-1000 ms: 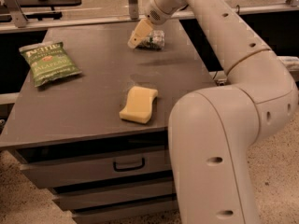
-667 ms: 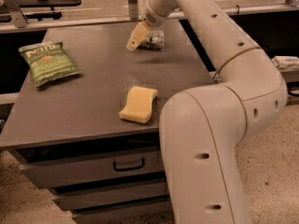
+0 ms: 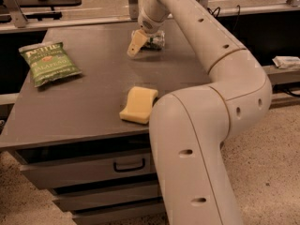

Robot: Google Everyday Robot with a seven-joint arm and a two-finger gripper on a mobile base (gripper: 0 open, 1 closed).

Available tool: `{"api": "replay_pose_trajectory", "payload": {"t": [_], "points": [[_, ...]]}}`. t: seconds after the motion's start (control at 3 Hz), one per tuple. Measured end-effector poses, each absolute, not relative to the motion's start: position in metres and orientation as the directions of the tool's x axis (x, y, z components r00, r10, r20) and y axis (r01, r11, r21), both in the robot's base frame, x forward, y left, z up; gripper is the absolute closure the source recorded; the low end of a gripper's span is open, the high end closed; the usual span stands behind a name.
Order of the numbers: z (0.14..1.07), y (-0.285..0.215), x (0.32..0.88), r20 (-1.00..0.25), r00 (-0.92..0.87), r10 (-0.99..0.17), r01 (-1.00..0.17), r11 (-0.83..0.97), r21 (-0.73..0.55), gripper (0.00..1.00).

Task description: Place 7up can upright

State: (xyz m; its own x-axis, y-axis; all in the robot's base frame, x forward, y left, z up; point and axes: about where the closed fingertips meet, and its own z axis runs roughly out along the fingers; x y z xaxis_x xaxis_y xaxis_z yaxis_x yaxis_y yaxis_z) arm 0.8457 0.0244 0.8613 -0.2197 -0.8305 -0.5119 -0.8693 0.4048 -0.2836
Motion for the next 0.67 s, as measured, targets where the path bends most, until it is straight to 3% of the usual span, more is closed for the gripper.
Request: {"api": "replay_pose_trajectory", "payload": {"t": [0.67], "points": [[0.8565,0.0243,0.8448,-0.504,-0.216,-0.836,-0.879,0.391,-0.273,0.61]]}}
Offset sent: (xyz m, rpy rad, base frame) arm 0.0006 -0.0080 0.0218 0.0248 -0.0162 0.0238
